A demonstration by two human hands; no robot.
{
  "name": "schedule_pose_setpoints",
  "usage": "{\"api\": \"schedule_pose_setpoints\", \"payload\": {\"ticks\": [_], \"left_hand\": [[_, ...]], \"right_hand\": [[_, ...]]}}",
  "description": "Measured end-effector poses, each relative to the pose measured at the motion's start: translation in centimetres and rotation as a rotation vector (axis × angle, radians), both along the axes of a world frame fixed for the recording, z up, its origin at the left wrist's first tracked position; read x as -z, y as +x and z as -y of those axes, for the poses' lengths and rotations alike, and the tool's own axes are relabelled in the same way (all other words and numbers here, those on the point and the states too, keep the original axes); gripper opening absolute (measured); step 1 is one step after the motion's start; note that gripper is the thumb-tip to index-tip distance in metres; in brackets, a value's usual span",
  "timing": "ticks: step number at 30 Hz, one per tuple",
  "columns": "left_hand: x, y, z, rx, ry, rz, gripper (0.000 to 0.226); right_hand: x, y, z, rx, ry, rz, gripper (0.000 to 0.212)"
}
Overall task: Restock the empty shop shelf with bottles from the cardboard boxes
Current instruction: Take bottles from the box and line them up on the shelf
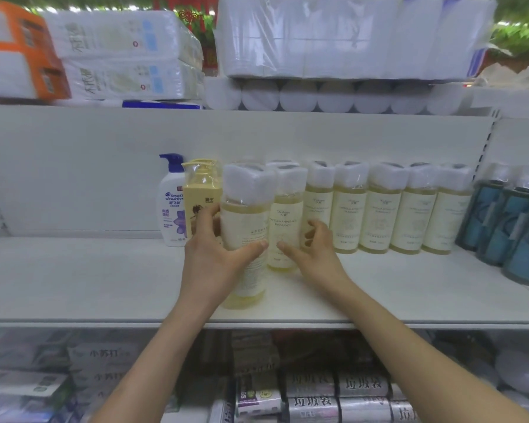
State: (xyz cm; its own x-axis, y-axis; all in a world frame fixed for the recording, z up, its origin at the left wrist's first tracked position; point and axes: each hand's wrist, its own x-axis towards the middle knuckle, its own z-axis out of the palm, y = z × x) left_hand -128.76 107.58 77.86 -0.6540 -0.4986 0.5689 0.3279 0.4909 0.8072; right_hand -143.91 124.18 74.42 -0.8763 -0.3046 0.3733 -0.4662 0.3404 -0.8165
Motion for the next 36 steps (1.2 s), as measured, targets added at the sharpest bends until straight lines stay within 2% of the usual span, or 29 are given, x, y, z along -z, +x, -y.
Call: {"api": "schedule_pose_setpoints", "payload": {"ticks": [2,3,6,8,12,14,16,20,22,25,29,31,33,36], "left_hand": [[-0.3,-0.4,-0.7,0.045,0.014,-0.001,0.092],[-0.5,-0.7,-1.2,0.068,0.02,-0.001,0.091],[-1.1,-1.9,-3.1,0.162,0.041,-0.004,0.087],[-1.5,-2.8,-4.6,0.241,0.064,0.005,0.084],[-2.0,-4.6,-7.4,0.398,0.054,0.054,0.075],[-2.3,-5.3,-8.1,0.404,0.009,0.06,0.077],[-2.6,-5.8,-8.0,0.306,-0.039,0.032,0.076],[-2.3,-6.3,-6.0,0.042,-0.116,-0.053,0.056],[-1.6,-6.6,-5.2,-0.064,-0.181,-0.019,0.061],[-0.5,-7.5,-4.2,-0.128,-0.219,0.054,0.08],[0.5,-8.6,-3.5,-0.068,-0.181,0.184,0.097],[0.7,-9.1,-3.4,-0.013,-0.151,0.21,0.092],[0.9,-9.4,-3.4,0.018,-0.146,0.233,0.086],[1.0,-10.0,-3.7,-0.005,-0.169,0.244,0.084]], "right_hand": [[-0.4,1.3,-1.8,-0.08,-0.077,-0.075,0.063],[-0.7,2.1,-2.6,-0.168,-0.123,-0.072,0.054],[-1.4,4.0,-4.5,-0.483,-0.198,0.058,0.058],[-1.7,4.4,-5.5,-0.564,-0.232,0.12,0.064],[-2.3,3.1,-7.6,-0.422,-0.27,0.098,0.065],[-2.4,2.3,-8.3,-0.372,-0.26,0.091,0.066],[-2.4,1.5,-8.4,-0.302,-0.26,0.093,0.069],[-2.4,0.2,-7.8,-0.11,-0.197,0.041,0.084],[-2.2,-0.3,-7.3,-0.045,-0.157,0.026,0.087],[-1.5,-1.0,-6.5,0.007,-0.16,0.022,0.086],[-1.3,-1.7,-6.4,-0.074,-0.18,0.089,0.091],[-1.7,-2.2,-7.5,-0.197,-0.174,0.194,0.092],[-1.9,-3.0,-8.8,-0.333,-0.153,0.256,0.084],[-1.9,-3.8,-9.6,-0.336,-0.132,0.238,0.075]]}}
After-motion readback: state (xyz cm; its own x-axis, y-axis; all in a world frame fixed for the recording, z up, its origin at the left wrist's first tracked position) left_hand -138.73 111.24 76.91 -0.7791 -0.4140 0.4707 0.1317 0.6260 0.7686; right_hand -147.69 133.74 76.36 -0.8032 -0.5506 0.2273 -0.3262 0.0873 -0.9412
